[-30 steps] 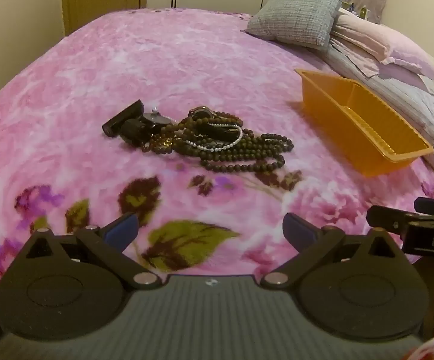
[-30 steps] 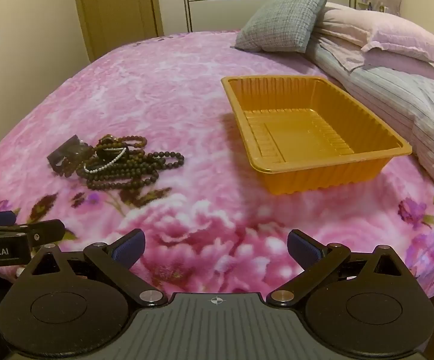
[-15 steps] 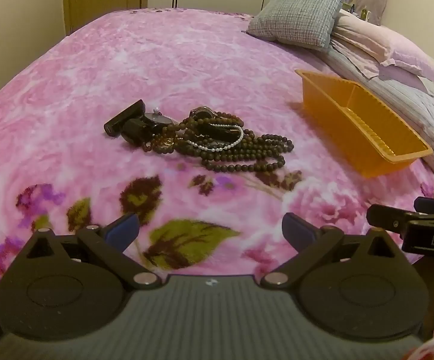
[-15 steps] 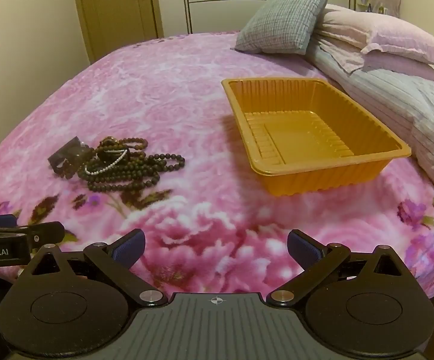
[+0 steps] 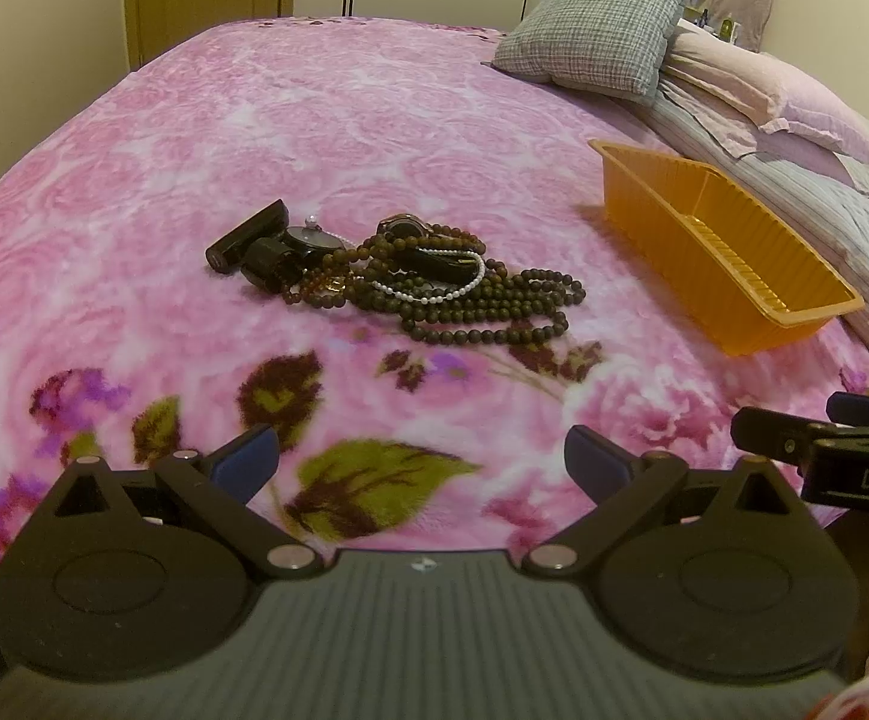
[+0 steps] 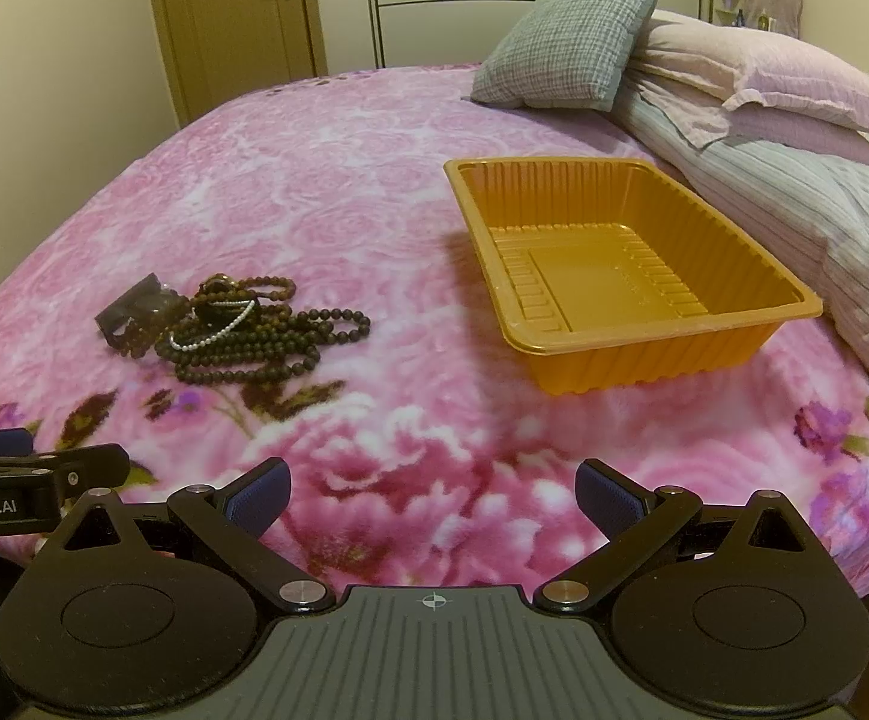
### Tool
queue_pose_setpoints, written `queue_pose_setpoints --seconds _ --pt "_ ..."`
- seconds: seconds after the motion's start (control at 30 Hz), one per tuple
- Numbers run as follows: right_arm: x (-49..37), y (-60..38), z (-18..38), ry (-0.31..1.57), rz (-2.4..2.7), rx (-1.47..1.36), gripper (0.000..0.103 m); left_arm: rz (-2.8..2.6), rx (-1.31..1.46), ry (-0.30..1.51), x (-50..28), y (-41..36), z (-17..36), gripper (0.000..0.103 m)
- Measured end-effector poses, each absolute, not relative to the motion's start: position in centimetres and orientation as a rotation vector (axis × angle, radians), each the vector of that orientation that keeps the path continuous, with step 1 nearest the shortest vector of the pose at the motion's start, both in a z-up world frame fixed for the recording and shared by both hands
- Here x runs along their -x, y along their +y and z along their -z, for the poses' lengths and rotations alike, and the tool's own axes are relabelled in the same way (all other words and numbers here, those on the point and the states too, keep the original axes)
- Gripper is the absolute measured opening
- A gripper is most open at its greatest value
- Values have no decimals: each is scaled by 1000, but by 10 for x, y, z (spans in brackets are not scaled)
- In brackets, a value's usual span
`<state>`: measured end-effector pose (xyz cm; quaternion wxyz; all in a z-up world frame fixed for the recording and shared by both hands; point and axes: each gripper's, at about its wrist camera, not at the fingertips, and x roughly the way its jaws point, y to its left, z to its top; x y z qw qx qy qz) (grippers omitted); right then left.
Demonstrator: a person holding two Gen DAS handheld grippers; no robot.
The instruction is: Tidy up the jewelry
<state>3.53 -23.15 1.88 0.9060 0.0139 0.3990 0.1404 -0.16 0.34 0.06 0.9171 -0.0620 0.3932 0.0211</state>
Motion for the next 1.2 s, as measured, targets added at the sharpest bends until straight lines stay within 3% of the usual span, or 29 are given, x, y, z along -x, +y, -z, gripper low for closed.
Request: queue_pose_setpoints --seconds 1.2 --pt "-37 -227 -23 816 -295 -21 100 -29 138 804 0 6 -4 101"
